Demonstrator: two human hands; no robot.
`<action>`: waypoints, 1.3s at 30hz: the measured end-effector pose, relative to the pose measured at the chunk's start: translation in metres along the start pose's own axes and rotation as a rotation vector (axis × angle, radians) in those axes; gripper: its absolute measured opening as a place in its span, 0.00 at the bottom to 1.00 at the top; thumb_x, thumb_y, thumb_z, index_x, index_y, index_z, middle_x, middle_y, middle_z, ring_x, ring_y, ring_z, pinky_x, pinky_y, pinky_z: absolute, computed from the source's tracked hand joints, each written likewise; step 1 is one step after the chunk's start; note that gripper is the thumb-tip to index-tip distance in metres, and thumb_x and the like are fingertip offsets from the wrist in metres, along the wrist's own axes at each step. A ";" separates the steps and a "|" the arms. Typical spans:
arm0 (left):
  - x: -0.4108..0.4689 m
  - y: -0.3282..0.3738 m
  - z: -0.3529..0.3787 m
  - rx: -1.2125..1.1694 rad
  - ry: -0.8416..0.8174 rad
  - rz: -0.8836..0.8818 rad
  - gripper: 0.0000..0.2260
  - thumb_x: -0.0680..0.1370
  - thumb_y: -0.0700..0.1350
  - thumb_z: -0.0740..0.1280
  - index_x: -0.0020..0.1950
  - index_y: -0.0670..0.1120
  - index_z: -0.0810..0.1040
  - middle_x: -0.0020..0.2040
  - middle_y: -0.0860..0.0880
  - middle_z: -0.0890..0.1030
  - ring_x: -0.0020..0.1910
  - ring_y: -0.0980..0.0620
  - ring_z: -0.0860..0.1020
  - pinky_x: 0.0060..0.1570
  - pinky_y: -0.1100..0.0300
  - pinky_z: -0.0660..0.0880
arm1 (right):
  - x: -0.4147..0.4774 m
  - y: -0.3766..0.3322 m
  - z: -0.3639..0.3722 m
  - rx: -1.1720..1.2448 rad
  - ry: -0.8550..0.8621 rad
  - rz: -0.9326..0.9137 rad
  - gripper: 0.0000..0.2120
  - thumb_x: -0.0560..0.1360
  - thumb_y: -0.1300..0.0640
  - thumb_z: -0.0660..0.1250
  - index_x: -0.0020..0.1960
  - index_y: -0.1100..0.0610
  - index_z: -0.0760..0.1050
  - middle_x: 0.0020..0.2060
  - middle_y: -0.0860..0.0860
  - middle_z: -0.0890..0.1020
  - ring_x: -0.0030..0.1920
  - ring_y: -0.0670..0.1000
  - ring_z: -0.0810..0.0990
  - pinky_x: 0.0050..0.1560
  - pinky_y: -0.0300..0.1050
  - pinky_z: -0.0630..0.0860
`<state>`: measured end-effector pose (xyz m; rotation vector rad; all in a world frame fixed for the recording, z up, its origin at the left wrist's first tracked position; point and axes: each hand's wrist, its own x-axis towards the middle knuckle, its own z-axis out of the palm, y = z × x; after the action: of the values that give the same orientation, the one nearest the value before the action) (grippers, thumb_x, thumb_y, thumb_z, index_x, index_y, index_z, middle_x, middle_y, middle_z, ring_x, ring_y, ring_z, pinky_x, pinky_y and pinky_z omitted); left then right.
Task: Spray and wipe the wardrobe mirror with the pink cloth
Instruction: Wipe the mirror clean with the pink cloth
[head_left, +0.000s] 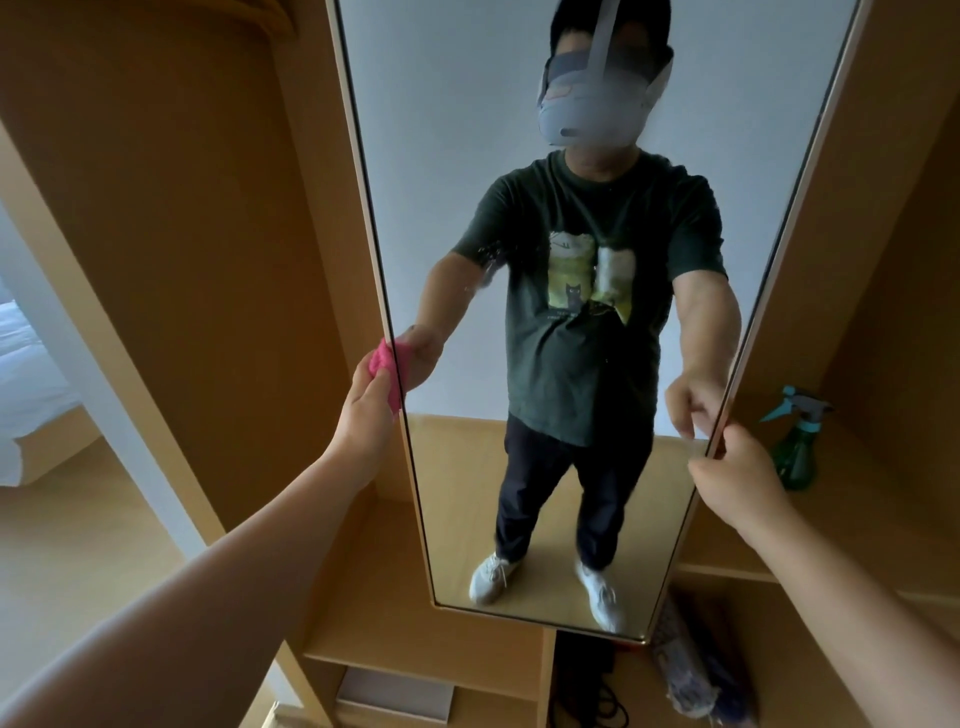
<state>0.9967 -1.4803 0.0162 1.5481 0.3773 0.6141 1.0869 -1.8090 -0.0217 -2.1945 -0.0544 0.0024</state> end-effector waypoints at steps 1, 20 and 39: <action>0.000 -0.003 -0.001 -0.004 0.002 -0.008 0.18 0.84 0.51 0.52 0.74 0.50 0.62 0.63 0.51 0.71 0.62 0.53 0.69 0.61 0.58 0.64 | 0.000 0.001 0.001 -0.005 -0.005 0.008 0.26 0.77 0.62 0.62 0.74 0.56 0.62 0.50 0.51 0.74 0.42 0.50 0.77 0.36 0.46 0.75; 0.002 -0.051 0.002 -0.018 0.028 -0.088 0.18 0.84 0.50 0.53 0.74 0.49 0.64 0.64 0.50 0.72 0.63 0.52 0.70 0.61 0.59 0.65 | -0.001 0.046 0.022 -0.057 -0.020 0.074 0.21 0.75 0.64 0.63 0.67 0.58 0.68 0.52 0.56 0.78 0.46 0.54 0.78 0.41 0.47 0.75; -0.003 -0.110 -0.001 0.053 0.008 -0.142 0.18 0.84 0.51 0.53 0.74 0.51 0.62 0.67 0.50 0.70 0.68 0.49 0.68 0.71 0.49 0.62 | -0.012 0.082 0.055 -0.027 -0.092 0.156 0.20 0.75 0.70 0.60 0.65 0.59 0.68 0.48 0.50 0.76 0.50 0.52 0.75 0.51 0.47 0.72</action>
<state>1.0080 -1.4725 -0.0933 1.5551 0.5087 0.5032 1.0765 -1.8127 -0.1208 -2.2195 0.0651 0.1915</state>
